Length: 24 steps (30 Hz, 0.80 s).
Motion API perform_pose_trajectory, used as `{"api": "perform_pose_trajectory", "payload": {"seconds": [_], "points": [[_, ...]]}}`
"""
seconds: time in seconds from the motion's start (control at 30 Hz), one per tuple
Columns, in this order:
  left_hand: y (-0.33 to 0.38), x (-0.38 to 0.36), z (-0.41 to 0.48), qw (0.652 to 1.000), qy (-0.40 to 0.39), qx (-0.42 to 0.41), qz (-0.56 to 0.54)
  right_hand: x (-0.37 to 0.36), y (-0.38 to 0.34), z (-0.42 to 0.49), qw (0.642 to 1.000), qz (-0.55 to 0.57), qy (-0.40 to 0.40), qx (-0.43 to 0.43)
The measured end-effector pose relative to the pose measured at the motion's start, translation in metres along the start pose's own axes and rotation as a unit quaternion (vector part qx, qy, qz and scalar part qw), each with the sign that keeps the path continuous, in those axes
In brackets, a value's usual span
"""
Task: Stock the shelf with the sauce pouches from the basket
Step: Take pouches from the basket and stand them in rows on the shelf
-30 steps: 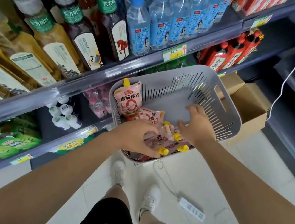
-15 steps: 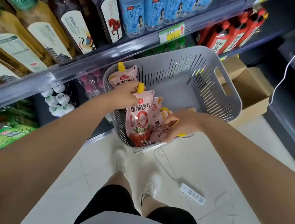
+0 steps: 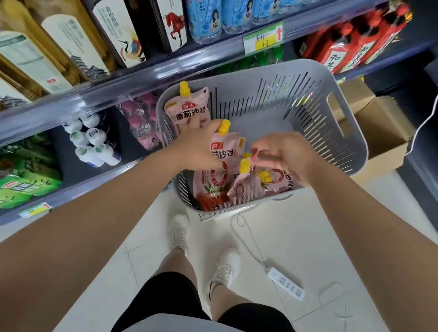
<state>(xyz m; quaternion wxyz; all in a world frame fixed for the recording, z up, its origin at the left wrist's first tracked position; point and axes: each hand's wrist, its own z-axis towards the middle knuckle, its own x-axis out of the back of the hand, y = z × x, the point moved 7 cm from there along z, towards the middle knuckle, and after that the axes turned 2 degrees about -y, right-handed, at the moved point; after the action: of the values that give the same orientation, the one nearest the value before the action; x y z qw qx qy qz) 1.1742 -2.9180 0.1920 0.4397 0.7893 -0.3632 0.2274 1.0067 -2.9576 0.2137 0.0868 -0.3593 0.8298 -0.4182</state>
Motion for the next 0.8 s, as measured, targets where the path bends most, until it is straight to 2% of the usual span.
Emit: {"api": "perform_pose_trajectory", "payload": {"seconds": [0.1, 0.17, 0.23, 0.33, 0.47, 0.57, 0.63, 0.7, 0.73, 0.8], "points": [[-0.004, -0.005, -0.002, 0.992, 0.046, 0.010, -0.113, -0.013, -0.001, 0.005, 0.980, -0.193, -0.047, 0.008], [-0.013, -0.007, -0.003, 0.985, 0.077, 0.024, -0.155, -0.015, 0.004, 0.008, 0.979, -0.198, -0.052, 0.000], [-0.017, -0.009, -0.003, 0.987, 0.088, 0.022, -0.135, -0.020, 0.011, 0.011, 0.973, -0.227, -0.045, -0.010], [-0.017, -0.016, 0.001, 0.993, 0.073, 0.010, -0.092, -0.038, 0.029, 0.018, 0.933, -0.349, -0.085, -0.022], [-0.021, -0.025, 0.006, 0.995, 0.059, 0.025, -0.076, -0.041, 0.036, 0.026, 0.941, -0.325, -0.092, -0.021], [-0.024, -0.024, 0.010, 0.993, 0.076, 0.038, -0.085, -0.036, 0.029, 0.028, 0.951, -0.295, -0.088, -0.010], [-0.026, -0.025, 0.009, 0.992, 0.075, 0.046, -0.085, -0.023, 0.024, 0.031, 0.969, -0.248, -0.007, -0.015], [-0.027, -0.028, 0.010, 0.991, 0.059, 0.050, -0.106, -0.005, 0.021, 0.032, 0.958, -0.269, 0.093, -0.032], [-0.027, -0.032, 0.009, 0.990, 0.045, 0.058, -0.119, -0.003, 0.022, 0.033, 0.947, -0.303, 0.099, -0.044], [-0.033, -0.038, 0.011, 0.984, 0.030, 0.095, -0.149, -0.016, 0.025, 0.035, 0.932, -0.358, 0.008, -0.065]]}}
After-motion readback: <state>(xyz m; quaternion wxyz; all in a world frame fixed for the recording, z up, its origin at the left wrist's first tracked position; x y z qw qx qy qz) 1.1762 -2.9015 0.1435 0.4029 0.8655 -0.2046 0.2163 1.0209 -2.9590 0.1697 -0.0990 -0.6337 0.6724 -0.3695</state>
